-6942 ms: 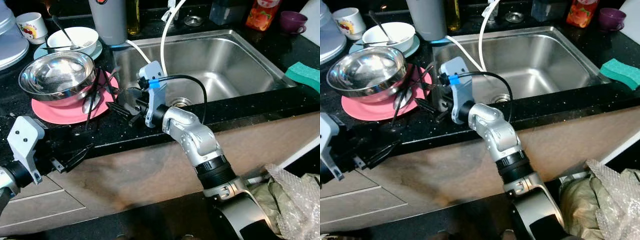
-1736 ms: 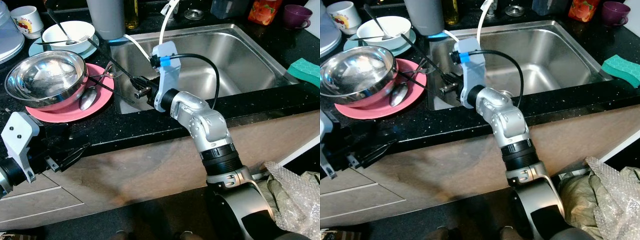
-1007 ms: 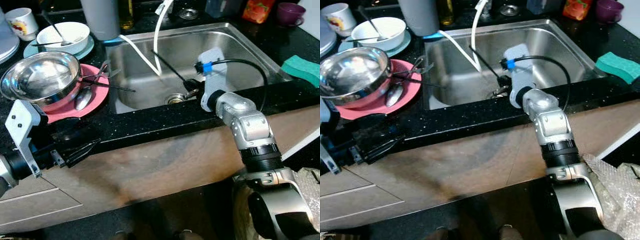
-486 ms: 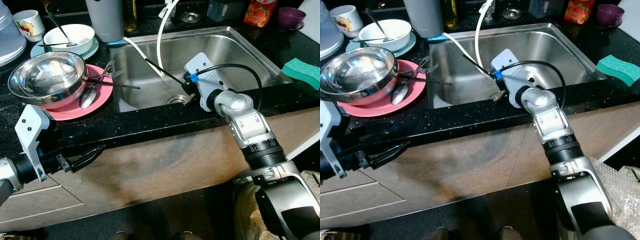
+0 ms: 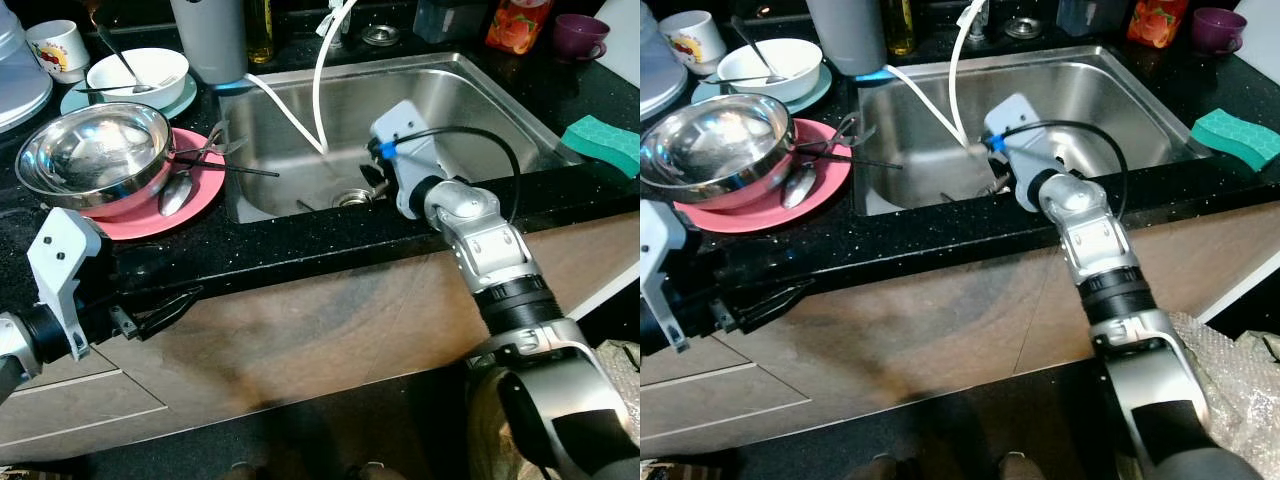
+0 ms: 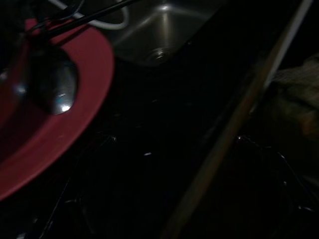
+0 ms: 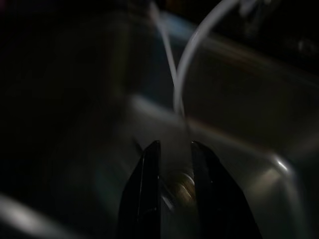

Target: Kitchen organization

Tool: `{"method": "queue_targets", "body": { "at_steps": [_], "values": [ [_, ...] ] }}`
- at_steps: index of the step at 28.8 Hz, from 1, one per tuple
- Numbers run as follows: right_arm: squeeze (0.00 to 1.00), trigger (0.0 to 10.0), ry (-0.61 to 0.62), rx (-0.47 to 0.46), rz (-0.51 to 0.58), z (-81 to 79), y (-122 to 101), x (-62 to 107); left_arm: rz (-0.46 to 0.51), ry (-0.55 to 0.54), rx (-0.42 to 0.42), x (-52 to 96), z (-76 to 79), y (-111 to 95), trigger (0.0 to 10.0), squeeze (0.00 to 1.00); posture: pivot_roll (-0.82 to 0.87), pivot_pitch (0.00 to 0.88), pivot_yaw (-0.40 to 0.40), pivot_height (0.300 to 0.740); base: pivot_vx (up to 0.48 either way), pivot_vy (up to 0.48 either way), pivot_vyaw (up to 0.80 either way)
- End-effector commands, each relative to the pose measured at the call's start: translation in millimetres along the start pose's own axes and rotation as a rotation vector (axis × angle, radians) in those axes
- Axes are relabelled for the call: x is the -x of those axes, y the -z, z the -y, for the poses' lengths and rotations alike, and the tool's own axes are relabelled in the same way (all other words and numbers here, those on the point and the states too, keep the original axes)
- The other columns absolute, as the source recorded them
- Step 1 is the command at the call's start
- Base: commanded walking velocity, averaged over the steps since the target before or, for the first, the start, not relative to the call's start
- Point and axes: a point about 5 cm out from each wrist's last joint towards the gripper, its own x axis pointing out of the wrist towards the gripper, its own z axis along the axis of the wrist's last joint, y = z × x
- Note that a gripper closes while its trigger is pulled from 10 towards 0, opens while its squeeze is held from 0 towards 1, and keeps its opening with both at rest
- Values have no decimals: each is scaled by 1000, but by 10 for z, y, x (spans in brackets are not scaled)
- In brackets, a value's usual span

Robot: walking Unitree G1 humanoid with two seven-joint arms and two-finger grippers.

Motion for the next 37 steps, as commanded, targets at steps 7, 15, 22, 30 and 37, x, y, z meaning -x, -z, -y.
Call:
{"method": "queue_targets", "body": {
  "at_steps": [7, 15, 22, 30, 37],
  "values": [
    [1000, 10000, -298, -44, 230, -339, -325, 3, -93, -60, -30, 207, -177, 83, 10000, 0, 71, 145, 4, 740, 0, 0, 0],
    [1000, 10000, -495, 42, 269, -574, -371, 4, -122, -79, -22, 331, -219, 123, 10000, 0, 74, 152, -2, 740, 0, 0, 0],
    [216, 10000, -592, 73, 280, -661, -471, -81, -47, -37, 12, 170, -98, 69, 10000, 0, 68, 174, -14, 740, 0, 0, 0],
    [0, 10000, -696, -4, 288, -719, -526, -134, -32, -17, 28, 128, -36, 62, 10000, 0, 76, 186, -21, 740, 0, 0, 0],
    [0, 10000, -795, -18, 273, -908, -490, -170, -19, -15, 38, 102, -13, 30, 10000, 0, 84, 190, -20, 740, 0, 0, 0]
  ]
}}
